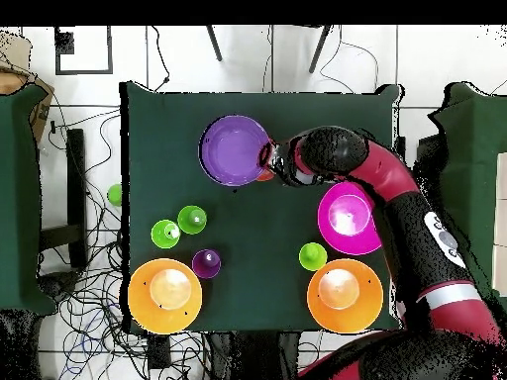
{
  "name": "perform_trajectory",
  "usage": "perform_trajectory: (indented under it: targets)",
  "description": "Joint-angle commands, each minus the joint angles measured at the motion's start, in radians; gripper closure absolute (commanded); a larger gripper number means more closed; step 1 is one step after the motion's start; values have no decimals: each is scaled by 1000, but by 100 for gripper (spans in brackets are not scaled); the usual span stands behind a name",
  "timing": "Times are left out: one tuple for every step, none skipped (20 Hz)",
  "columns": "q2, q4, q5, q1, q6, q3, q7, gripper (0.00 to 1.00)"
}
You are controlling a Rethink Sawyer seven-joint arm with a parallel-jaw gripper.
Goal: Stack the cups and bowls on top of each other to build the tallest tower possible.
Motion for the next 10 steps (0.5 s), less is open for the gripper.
perform_trajectory:
  targets:
    - [51,-69,-90,-5,107,40,-297,100]
    - [52,-73,-94,-9,114,42,-304,100]
    - [55,-79,-99,-12,122,44,-310,100]
    - [56,-84,-103,-13,128,46,-314,100]
    - [57,-84,-108,-17,129,49,-318,100]
    - [56,-78,-114,-23,125,52,-319,100]
    - [58,-78,-119,-27,125,57,-324,100]
    - [60,-83,-123,-31,133,59,-329,100]
    - [62,-89,-127,-33,143,62,-334,100]
    - [66,-99,-130,-34,154,64,-339,100]
